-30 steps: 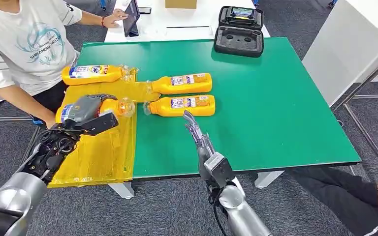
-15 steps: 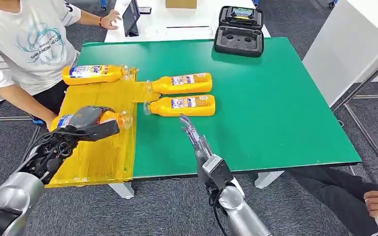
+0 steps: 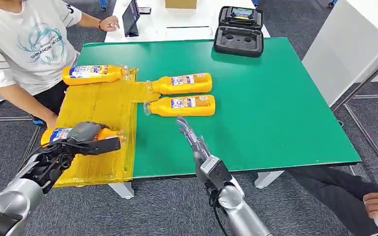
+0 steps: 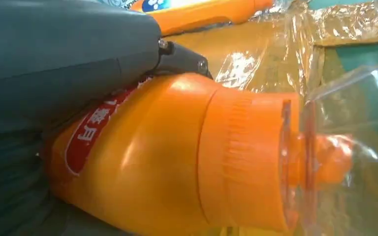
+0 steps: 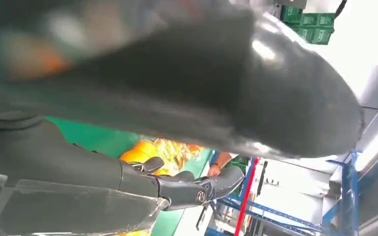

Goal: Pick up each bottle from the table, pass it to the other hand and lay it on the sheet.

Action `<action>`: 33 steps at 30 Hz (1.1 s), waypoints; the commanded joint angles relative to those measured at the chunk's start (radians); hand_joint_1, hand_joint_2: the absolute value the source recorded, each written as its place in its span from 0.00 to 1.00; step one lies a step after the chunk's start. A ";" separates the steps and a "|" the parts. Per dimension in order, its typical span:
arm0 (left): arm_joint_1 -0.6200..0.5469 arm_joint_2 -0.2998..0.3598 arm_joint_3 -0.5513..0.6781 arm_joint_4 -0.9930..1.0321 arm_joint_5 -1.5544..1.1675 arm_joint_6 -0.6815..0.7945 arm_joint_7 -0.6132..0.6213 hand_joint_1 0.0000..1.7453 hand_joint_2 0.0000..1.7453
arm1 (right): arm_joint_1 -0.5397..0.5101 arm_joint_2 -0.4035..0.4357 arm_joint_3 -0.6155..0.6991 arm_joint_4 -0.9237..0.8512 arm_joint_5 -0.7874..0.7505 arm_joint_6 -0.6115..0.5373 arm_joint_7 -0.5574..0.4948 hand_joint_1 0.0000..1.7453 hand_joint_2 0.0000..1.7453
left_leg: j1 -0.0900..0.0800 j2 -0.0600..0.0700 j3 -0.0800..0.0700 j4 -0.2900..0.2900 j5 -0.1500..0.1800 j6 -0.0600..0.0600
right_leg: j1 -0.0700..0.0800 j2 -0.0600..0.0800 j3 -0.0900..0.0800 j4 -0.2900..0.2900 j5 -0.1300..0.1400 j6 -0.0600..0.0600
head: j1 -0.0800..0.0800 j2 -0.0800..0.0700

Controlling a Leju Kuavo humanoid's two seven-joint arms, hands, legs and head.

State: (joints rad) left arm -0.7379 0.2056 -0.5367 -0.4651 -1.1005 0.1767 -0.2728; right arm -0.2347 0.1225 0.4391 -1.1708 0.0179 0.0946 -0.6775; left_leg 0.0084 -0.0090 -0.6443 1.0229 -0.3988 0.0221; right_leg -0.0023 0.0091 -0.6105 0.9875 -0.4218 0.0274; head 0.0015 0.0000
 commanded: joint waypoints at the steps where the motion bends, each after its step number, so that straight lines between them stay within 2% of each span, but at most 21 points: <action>1: -0.026 -0.009 -0.045 0.107 0.006 -0.044 -0.012 1.00 1.00 | -0.048 0.004 -0.022 0.078 0.004 0.004 0.003 0.00 0.00 | 0.000 0.003 0.006 -0.001 -0.002 -0.001 | 0.000 0.001 0.005 -0.001 -0.001 0.000 | 0.000 0.000; 10: -0.042 -0.001 -0.052 0.113 -0.008 -0.112 -0.037 1.00 1.00 | -0.059 0.010 -0.023 0.097 0.006 0.012 0.001 0.00 0.00 | 0.000 0.002 0.005 -0.001 -0.001 0.000 | 0.000 0.001 0.004 -0.001 0.000 0.000 | 0.000 0.000; 12: -0.043 0.003 -0.053 0.119 -0.009 -0.138 -0.038 0.95 1.00 | -0.065 0.014 -0.021 0.107 0.007 0.012 0.002 0.00 0.00 | 0.000 0.003 0.007 -0.001 -0.001 -0.001 | 0.000 0.001 0.006 -0.001 -0.001 0.000 | 0.000 0.000; 13: -0.039 0.005 -0.043 0.120 0.003 -0.155 -0.048 0.59 1.00 | -0.067 0.016 -0.021 0.111 0.007 0.011 0.002 0.00 0.00 | 0.000 0.003 0.005 -0.001 -0.001 0.000 | 0.000 0.002 0.004 -0.001 0.000 0.000 | 0.000 0.000; 14: -0.037 0.007 -0.045 0.123 0.002 -0.175 -0.056 0.36 1.00 | -0.068 0.016 -0.021 0.113 0.008 0.011 0.002 0.00 0.00 | 0.000 0.003 0.007 -0.002 -0.002 -0.001 | 0.000 0.002 0.006 -0.001 -0.001 0.000 | 0.000 0.000; 15: -0.031 0.007 -0.036 0.123 0.013 -0.183 -0.061 0.17 1.00 | -0.069 0.017 -0.020 0.115 0.008 0.010 0.002 0.00 0.00 | 0.000 0.004 0.006 -0.002 -0.001 -0.001 | 0.000 0.002 0.005 -0.001 -0.001 0.000 | 0.000 0.000; 16: -0.023 0.008 -0.033 0.126 0.018 -0.195 -0.065 0.05 1.00 | -0.066 0.017 -0.021 0.112 0.009 0.010 0.003 0.00 0.00 | 0.000 0.004 0.009 -0.002 -0.002 -0.001 | 0.000 0.003 0.008 -0.002 -0.001 0.000 | 0.000 0.000; 18: -0.012 0.006 -0.013 0.127 0.042 -0.209 -0.085 0.00 1.00 | -0.058 0.017 -0.023 0.105 0.009 0.008 0.003 0.00 0.00 | -0.001 0.003 0.006 -0.002 -0.001 0.000 | 0.000 0.002 0.005 -0.001 0.000 0.000 | 0.000 0.000; 20: -0.006 0.006 -0.009 0.133 0.056 -0.240 -0.107 0.00 1.00 | -0.053 0.015 -0.022 0.096 0.010 0.010 0.007 0.00 0.00 | -0.001 0.003 0.008 -0.002 -0.001 0.000 | 0.000 0.002 0.006 -0.001 -0.001 0.000 | 0.000 0.000; 21: -0.004 0.006 -0.008 0.133 0.056 -0.240 -0.107 0.00 0.00 | -0.053 0.015 -0.023 0.096 0.010 0.010 0.007 0.00 0.00 | 0.000 0.004 0.010 -0.003 -0.002 -0.001 | 0.000 0.003 0.008 -0.002 -0.001 0.000 | 0.000 0.000; 25: 0.021 0.008 0.044 0.128 0.130 -0.284 -0.162 0.00 0.00 | -0.043 0.016 -0.022 0.094 0.013 0.013 0.014 0.00 0.00 | -0.001 0.004 0.012 -0.004 -0.002 -0.001 | 0.000 0.003 0.011 -0.003 -0.001 0.000 | 0.000 0.000; 33: 0.023 0.007 0.047 0.123 0.135 -0.285 -0.162 0.00 0.00 | -0.042 0.016 -0.023 0.093 0.013 0.013 0.014 0.00 0.00 | -0.001 0.003 0.014 -0.003 -0.002 -0.002 | 0.000 0.002 0.013 -0.002 -0.001 -0.001 | 0.000 0.000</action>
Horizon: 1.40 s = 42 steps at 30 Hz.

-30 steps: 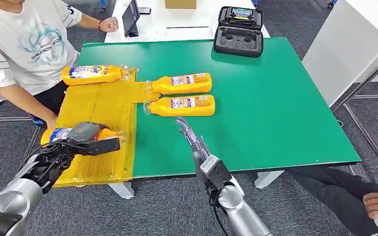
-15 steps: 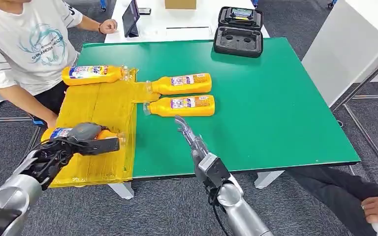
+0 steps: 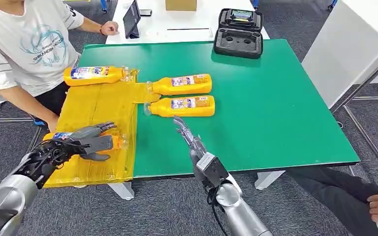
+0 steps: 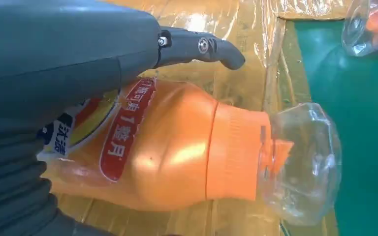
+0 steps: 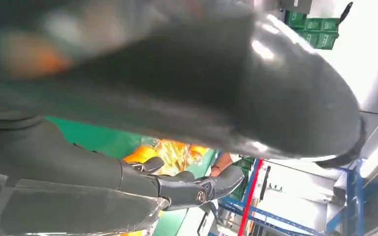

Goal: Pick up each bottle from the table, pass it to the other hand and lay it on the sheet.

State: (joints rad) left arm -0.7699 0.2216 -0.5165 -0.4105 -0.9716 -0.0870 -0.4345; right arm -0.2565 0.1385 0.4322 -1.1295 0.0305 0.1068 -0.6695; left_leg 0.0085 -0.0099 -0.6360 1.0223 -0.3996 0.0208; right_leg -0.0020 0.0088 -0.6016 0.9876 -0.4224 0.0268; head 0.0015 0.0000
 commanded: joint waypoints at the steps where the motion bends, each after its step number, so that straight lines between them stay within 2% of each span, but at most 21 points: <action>1: 0.055 -0.008 0.027 0.067 0.010 -0.031 -0.009 0.00 0.00 | -0.019 0.000 -0.016 0.051 0.001 0.000 0.006 0.00 0.00 | -0.001 0.003 0.005 -0.002 -0.001 0.000 | -0.001 0.002 0.004 -0.002 0.000 0.000 | 0.000 0.000; 8: 0.050 -0.018 0.114 0.035 0.147 -0.108 -0.098 0.00 0.00 | -0.004 -0.007 -0.018 0.056 0.007 -0.008 0.013 0.00 0.00 | -0.001 0.003 0.008 -0.003 -0.001 0.000 | -0.001 0.001 0.007 -0.003 0.000 0.000 | 0.000 0.000; 12: 0.075 -0.057 0.205 -0.016 0.286 -0.050 -0.192 0.00 0.00 | 0.011 -0.009 -0.015 0.046 0.009 -0.020 0.012 0.00 0.00 | -0.001 0.002 0.006 -0.002 -0.001 0.000 | 0.000 0.001 0.005 -0.002 0.000 0.000 | 0.000 0.000; 13: 0.087 -0.088 0.260 -0.042 0.359 0.039 -0.236 0.00 0.00 | 0.016 -0.009 -0.010 0.040 0.006 -0.022 0.012 0.00 0.00 | -0.001 0.001 0.006 -0.002 0.000 0.000 | -0.001 -0.001 0.005 -0.002 -0.001 0.000 | 0.000 0.000; 16: 0.102 -0.138 0.269 -0.109 0.430 0.365 -0.264 0.00 0.00 | 0.005 -0.007 0.008 0.061 -0.010 -0.031 0.009 0.00 0.00 | 0.000 -0.001 0.004 -0.001 0.000 0.000 | 0.000 -0.003 0.003 -0.001 -0.001 0.000 | 0.000 0.000; 18: 0.109 -0.148 0.271 -0.140 0.528 0.390 -0.264 0.00 0.00 | -0.012 -0.004 0.017 0.088 -0.026 -0.033 0.005 0.00 0.00 | 0.000 -0.003 0.002 0.000 0.000 0.000 | 0.000 -0.005 0.002 -0.001 -0.001 0.001 | 0.001 0.000; 20: 0.127 -0.131 0.194 -0.215 0.580 0.580 -0.264 0.00 0.00 | -0.036 -0.002 0.038 0.123 -0.049 -0.038 -0.006 0.00 0.00 | 0.000 -0.001 0.002 -0.001 -0.001 0.000 | 0.000 -0.003 0.001 -0.001 -0.001 0.000 | 0.000 0.000; 23: 0.151 -0.125 0.189 -0.303 0.728 0.683 -0.264 0.00 0.00 | -0.049 -0.004 0.061 0.137 -0.063 -0.056 -0.016 0.00 0.00 | 0.000 0.001 0.001 -0.001 -0.001 0.000 | 0.000 0.000 0.001 -0.001 -0.001 0.000 | 0.000 0.000; 25: 0.156 -0.127 0.207 -0.317 0.771 0.697 -0.264 0.00 0.00 | -0.053 -0.008 0.068 0.133 -0.064 -0.062 -0.017 0.00 0.00 | 0.000 0.001 -0.001 0.000 0.000 0.000 | 0.000 -0.001 -0.002 -0.001 0.000 0.000 | 0.000 0.000; 30: 0.224 -0.139 0.291 -0.496 0.910 0.715 -0.264 0.00 0.00 | -0.081 -0.031 0.069 0.119 -0.026 -0.147 -0.002 0.00 0.00 | 0.000 0.002 -0.001 0.000 -0.001 0.000 | 0.000 0.000 -0.003 -0.001 0.000 0.000 | 0.000 0.000; 36: 0.224 -0.139 0.291 -0.496 0.910 0.715 -0.264 0.00 0.00 | -0.081 -0.031 0.069 0.119 -0.026 -0.147 -0.002 0.00 0.00 | 0.000 0.001 -0.001 0.000 -0.001 0.000 | 0.001 0.000 -0.003 -0.001 -0.001 0.000 | 0.000 0.000; 37: 0.240 -0.146 0.306 -0.531 0.932 0.711 -0.264 0.00 0.00 | -0.092 -0.036 0.064 0.119 -0.003 -0.183 0.008 0.00 0.00 | 0.000 0.001 -0.002 0.000 -0.001 0.000 | 0.001 0.000 -0.004 -0.001 0.000 0.000 | 0.000 0.000; 38: 0.264 -0.159 0.332 -0.587 0.956 0.708 -0.264 0.00 0.00 | -0.108 -0.044 0.056 0.117 0.024 -0.224 0.022 0.00 1.00 | 0.000 0.002 -0.003 0.000 0.000 0.000 | 0.000 0.000 -0.004 -0.001 0.000 0.000 | 0.000 0.000; 40: 0.303 -0.179 0.351 -0.657 0.976 0.703 -0.264 0.00 0.00 | -0.144 -0.068 0.036 0.117 0.052 -0.252 0.058 0.00 1.00 | 0.000 0.002 -0.003 0.000 -0.001 0.000 | 0.000 0.001 -0.005 0.000 0.000 0.000 | 0.000 0.000; 41: 0.308 -0.184 0.353 -0.661 0.977 0.704 -0.264 0.00 1.00 | -0.151 -0.073 0.033 0.118 0.055 -0.254 0.063 0.00 1.00 | 0.000 0.003 -0.002 0.000 -0.001 0.000 | 0.000 0.001 -0.003 0.000 -0.001 0.001 | 0.000 0.000; 42: 0.343 -0.204 0.361 -0.711 0.985 0.708 -0.264 0.00 1.00 | -0.190 -0.101 0.021 0.143 0.085 -0.270 0.095 0.00 1.00 | -0.001 0.002 -0.003 0.000 -0.001 0.000 | 0.000 0.001 -0.005 0.000 0.000 0.001 | 0.000 0.000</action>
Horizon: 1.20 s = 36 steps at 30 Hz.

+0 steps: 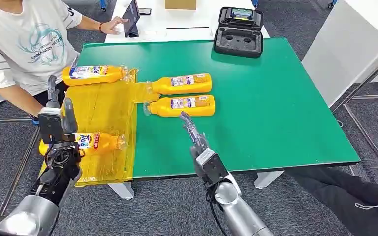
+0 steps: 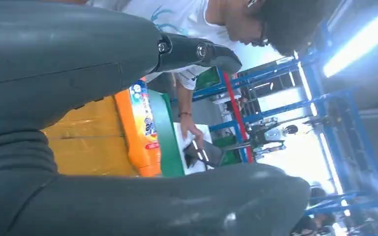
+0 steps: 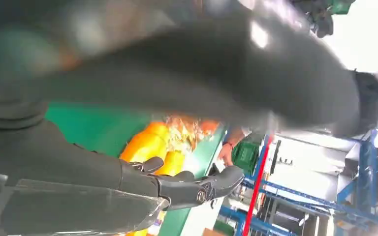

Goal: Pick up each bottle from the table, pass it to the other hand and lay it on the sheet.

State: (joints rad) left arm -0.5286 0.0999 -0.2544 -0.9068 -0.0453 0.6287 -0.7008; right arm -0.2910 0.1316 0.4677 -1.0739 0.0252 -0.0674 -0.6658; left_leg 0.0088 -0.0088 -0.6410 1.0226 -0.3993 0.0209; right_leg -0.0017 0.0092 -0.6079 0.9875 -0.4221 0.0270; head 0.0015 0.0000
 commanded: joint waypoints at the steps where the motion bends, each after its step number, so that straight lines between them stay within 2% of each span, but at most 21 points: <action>1: 0.129 -0.104 0.122 -0.233 0.101 -0.034 0.003 0.00 1.00 | -0.192 -0.115 -0.024 0.124 0.111 -0.101 0.105 0.00 1.00 | -0.001 0.001 0.001 0.000 -0.001 0.000 | 0.000 0.000 0.002 -0.001 -0.001 0.001 | 0.000 0.000; 5: 0.220 -0.121 0.148 -0.342 0.099 -0.019 0.003 0.00 1.00 | -0.359 -0.150 -0.051 0.303 0.163 -0.135 0.085 0.00 1.00 | -0.002 0.003 0.002 0.000 -0.001 0.001 | -0.002 0.002 0.001 -0.001 0.000 0.001 | 0.000 0.000; 7: 0.239 -0.129 0.150 -0.356 0.094 -0.012 0.003 0.00 1.00 | -0.395 -0.138 -0.073 0.329 0.140 -0.130 0.065 0.00 1.00 | -0.002 0.004 0.002 0.000 -0.001 0.000 | -0.002 0.003 0.001 0.000 0.000 0.001 | 0.000 0.000; 10: 0.241 -0.130 0.149 -0.358 0.093 -0.011 0.003 0.00 1.00 | -0.399 -0.136 -0.075 0.331 0.137 -0.130 0.063 0.00 1.00 | -0.002 0.002 0.001 0.000 -0.001 0.000 | -0.002 0.001 0.001 0.000 0.000 0.001 | 0.000 0.000; 14: 0.287 -0.162 0.143 -0.392 0.098 -0.001 0.003 0.00 1.00 | -0.394 -0.089 -0.093 0.349 0.070 -0.140 -0.032 0.00 1.00 | -0.002 0.001 0.001 0.000 -0.001 0.000 | -0.002 0.001 0.001 -0.001 0.000 0.001 | 0.000 0.000; 19: 0.294 -0.180 0.124 -0.395 0.097 0.007 0.003 0.00 1.00 | -0.371 -0.061 -0.063 0.319 0.068 -0.156 -0.032 0.00 1.00 | -0.001 0.002 0.002 0.000 -0.001 0.000 | -0.001 0.001 0.002 -0.001 -0.001 0.000 | 0.000 0.000; 20: 0.294 -0.179 0.117 -0.405 0.087 0.008 0.003 0.00 1.00 | -0.371 -0.057 -0.062 0.321 0.064 -0.154 -0.032 1.00 1.00 | -0.001 0.002 0.001 0.000 -0.001 0.000 | 0.000 0.001 0.001 0.000 0.000 0.000 | 0.000 0.000; 22: 0.297 -0.188 0.127 -0.409 0.106 -0.011 0.003 0.00 1.00 | -0.374 -0.054 -0.057 0.328 0.064 -0.151 -0.032 1.00 1.00 | -0.001 0.002 0.002 0.000 -0.001 0.000 | 0.000 0.001 0.002 0.000 -0.001 0.000 | 0.000 0.000; 23: 0.299 -0.190 0.128 -0.416 0.106 -0.013 0.003 0.82 1.00 | -0.373 -0.050 -0.058 0.332 0.061 -0.151 -0.030 0.77 1.00 | -0.001 0.001 0.000 0.000 -0.001 0.000 | 0.000 0.001 0.000 0.000 0.000 0.000 | 0.000 0.000; 24: 0.306 -0.194 0.131 -0.427 0.099 -0.008 0.003 1.00 1.00 | -0.371 -0.045 -0.060 0.340 0.061 -0.162 -0.031 0.00 1.00 | -0.001 0.002 0.003 0.000 -0.002 0.000 | 0.000 0.001 0.003 -0.001 -0.001 0.000 | 0.000 0.000; 25: 0.306 -0.194 0.131 -0.427 0.099 -0.008 0.003 0.89 1.00 | -0.371 -0.045 -0.060 0.340 0.061 -0.162 -0.031 0.00 1.00 | -0.001 0.002 0.002 0.000 -0.001 0.000 | 0.000 0.001 0.001 -0.001 0.000 0.000 | 0.000 0.000; 26: 0.311 -0.193 0.128 -0.436 0.094 -0.009 0.003 0.00 1.00 | -0.362 -0.040 -0.058 0.341 0.060 -0.159 -0.032 0.00 1.00 | -0.001 0.001 0.000 0.000 -0.001 0.000 | 0.000 0.000 0.001 0.000 0.000 0.000 | 0.000 0.000; 28: 0.314 -0.191 0.123 -0.445 0.080 0.001 0.003 0.00 1.00 | -0.358 -0.040 -0.058 0.338 0.057 -0.158 -0.032 0.00 1.00 | 0.000 0.002 0.002 0.000 -0.001 0.000 | 0.000 0.001 0.002 -0.001 -0.001 0.000 | 0.000 0.000; 29: 0.316 -0.184 0.107 -0.455 0.058 0.026 0.003 0.00 1.00 | -0.351 -0.039 -0.060 0.334 0.055 -0.158 -0.032 0.59 1.00 | 0.000 0.001 0.001 0.000 -0.001 0.000 | 0.000 0.000 0.001 -0.001 0.000 0.000 | 0.000 0.000; 30: 0.315 -0.175 0.090 -0.440 0.067 0.013 0.003 0.00 1.00 | -0.349 -0.038 -0.060 0.334 0.055 -0.161 -0.032 0.28 1.00 | 0.000 0.001 0.003 0.000 -0.002 0.000 | 0.000 0.000 0.003 -0.001 -0.001 0.000 | 0.000 0.000; 31: 0.317 -0.178 0.095 -0.435 0.078 0.009 0.003 0.97 1.00 | -0.349 -0.037 -0.062 0.336 0.054 -0.161 -0.032 0.00 1.00 | 0.000 0.001 0.002 0.000 -0.002 0.000 | 0.000 0.000 0.003 -0.001 -0.001 0.000 | 0.000 0.000; 32: 0.321 -0.179 0.095 -0.442 0.076 0.010 0.003 0.97 1.00 | -0.349 -0.037 -0.059 0.338 0.055 -0.157 -0.032 0.03 1.00 | 0.000 0.000 0.001 0.000 -0.001 0.000 | 0.000 -0.001 0.001 -0.001 0.000 0.000 | 0.000 0.000; 33: 0.326 -0.182 0.100 -0.452 0.077 0.019 0.003 0.00 1.00 | -0.347 -0.035 -0.060 0.337 0.054 -0.156 -0.032 0.84 1.00 | 0.000 0.001 0.003 -0.001 -0.002 0.000 | 0.000 0.000 0.004 -0.001 -0.001 0.000 | 0.000 0.000; 34: 0.326 -0.182 0.100 -0.452 0.077 0.019 0.003 0.00 1.00 | -0.347 -0.035 -0.060 0.337 0.054 -0.156 -0.032 0.76 1.00 | 0.000 0.001 0.003 -0.001 -0.002 0.000 | 0.000 0.000 0.003 -0.001 -0.001 0.000 | 0.000 0.000; 36: 0.326 -0.182 0.100 -0.452 0.077 0.019 0.003 0.00 1.00 | -0.347 -0.035 -0.060 0.337 0.054 -0.156 -0.032 0.76 1.00 | 0.000 0.001 0.003 -0.001 -0.002 0.000 | 0.000 0.000 0.003 -0.001 -0.001 0.000 | 0.000 0.000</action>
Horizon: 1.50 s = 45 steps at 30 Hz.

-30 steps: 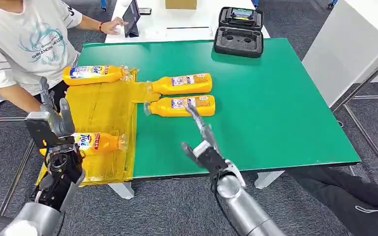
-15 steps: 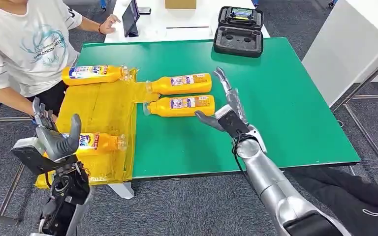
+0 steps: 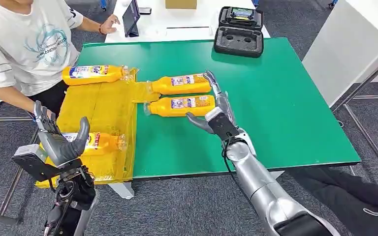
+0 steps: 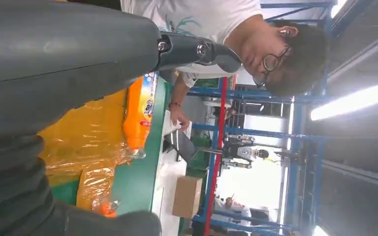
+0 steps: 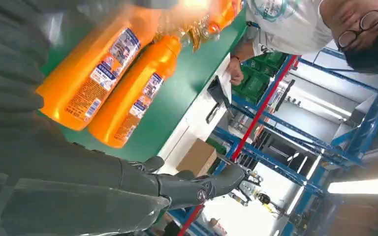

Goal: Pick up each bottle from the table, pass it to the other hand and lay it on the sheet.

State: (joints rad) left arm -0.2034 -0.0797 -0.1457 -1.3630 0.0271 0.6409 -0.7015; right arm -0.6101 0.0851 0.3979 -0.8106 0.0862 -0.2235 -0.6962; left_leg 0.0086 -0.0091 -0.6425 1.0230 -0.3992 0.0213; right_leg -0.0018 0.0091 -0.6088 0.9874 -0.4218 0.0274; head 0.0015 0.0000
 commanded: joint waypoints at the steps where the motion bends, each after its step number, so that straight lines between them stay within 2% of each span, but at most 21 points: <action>1: 0.000 -0.003 -0.009 0.005 0.004 0.007 0.003 0.00 1.00 | -0.028 0.012 0.010 0.074 -0.007 0.000 -0.002 0.76 1.00 | 0.000 0.001 0.003 -0.001 -0.001 -0.001 | 0.000 0.000 0.003 -0.001 -0.001 0.000 | 0.000 0.000; 4: 0.000 -0.003 -0.009 0.005 0.004 0.007 0.003 0.00 1.00 | -0.028 0.012 0.010 0.074 -0.007 0.000 -0.002 0.76 1.00 | 0.000 0.000 0.003 -0.001 -0.001 0.000 | 0.000 -0.001 0.003 -0.001 -0.001 0.000 | 0.000 0.000; 5: 0.002 -0.001 -0.008 -0.004 -0.005 0.020 0.003 0.00 1.00 | -0.030 0.014 0.010 0.074 -0.007 0.002 -0.002 0.00 1.00 | 0.000 0.001 0.002 -0.001 -0.001 0.000 | 0.000 0.000 0.002 -0.001 -0.001 0.000 | 0.000 0.000; 23: 0.022 0.006 -0.002 -0.021 -0.008 0.045 0.003 0.00 1.00 | -0.039 0.008 0.008 0.104 0.001 -0.006 0.019 0.00 1.00 | 0.000 0.001 0.002 -0.001 -0.001 0.000 | 0.000 0.000 0.002 -0.001 -0.001 0.000 | 0.000 0.000; 25: 0.025 0.005 0.000 -0.023 -0.008 0.045 0.003 0.00 1.00 | -0.040 0.008 0.009 0.109 0.002 -0.004 0.019 0.00 1.00 | 0.000 0.001 0.003 -0.001 -0.001 0.000 | 0.000 0.000 0.003 -0.001 -0.001 0.000 | 0.000 0.000; 27: 0.032 0.006 0.003 -0.038 -0.005 0.046 0.003 0.00 1.00 | -0.049 0.010 0.014 0.126 0.007 -0.002 0.016 0.00 1.00 | -0.001 0.002 0.011 -0.003 -0.004 -0.001 | 0.000 -0.001 0.010 -0.002 -0.003 0.000 | 0.000 0.000; 28: 0.033 0.006 0.002 -0.042 -0.008 0.049 0.003 0.00 1.00 | -0.051 0.011 0.014 0.128 0.007 -0.001 0.015 0.00 1.00 | 0.000 0.002 0.004 -0.001 -0.002 0.000 | 0.000 0.000 0.004 -0.001 -0.002 0.000 | 0.000 0.000; 31: 0.034 0.007 0.001 -0.034 -0.008 0.049 0.003 0.00 1.00 | -0.061 0.017 0.017 0.136 0.010 -0.001 0.018 0.00 1.00 | -0.001 0.003 0.008 -0.001 -0.003 -0.001 | 0.000 0.001 0.007 -0.001 -0.003 0.000 | 0.000 0.000; 32: 0.033 0.008 -0.001 -0.032 -0.012 0.053 0.003 0.00 1.00 | -0.063 0.018 0.017 0.140 0.011 -0.002 0.018 0.00 1.00 | 0.000 0.002 0.003 -0.001 -0.002 0.000 | 0.000 0.001 0.003 0.000 -0.001 0.000 | 0.000 0.000; 43: 0.029 0.009 0.000 -0.013 -0.012 0.052 0.003 0.00 1.00 | -0.059 0.020 0.016 0.151 0.013 -0.002 0.015 0.00 1.00 | 0.000 0.002 0.006 -0.001 -0.002 -0.001 | 0.000 0.000 0.005 -0.001 -0.002 0.000 | 0.000 0.000; 45: 0.029 0.009 0.000 -0.013 -0.012 0.052 0.003 0.00 1.00 | -0.059 0.020 0.016 0.151 0.013 -0.002 0.015 0.00 1.00 | 0.000 0.001 0.002 -0.001 -0.001 0.000 | 0.000 0.000 0.002 0.000 -0.001 0.000 | 0.000 0.000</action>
State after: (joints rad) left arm -0.1592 -0.0805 -0.1457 -1.4141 0.0172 0.6928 -0.7012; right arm -0.6235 0.1019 0.3983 -0.7362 0.0988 -0.2277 -0.6832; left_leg 0.0087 -0.0091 -0.6428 1.0230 -0.3992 0.0212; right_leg -0.0016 0.0091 -0.6090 0.9875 -0.4218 0.0274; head 0.0015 0.0000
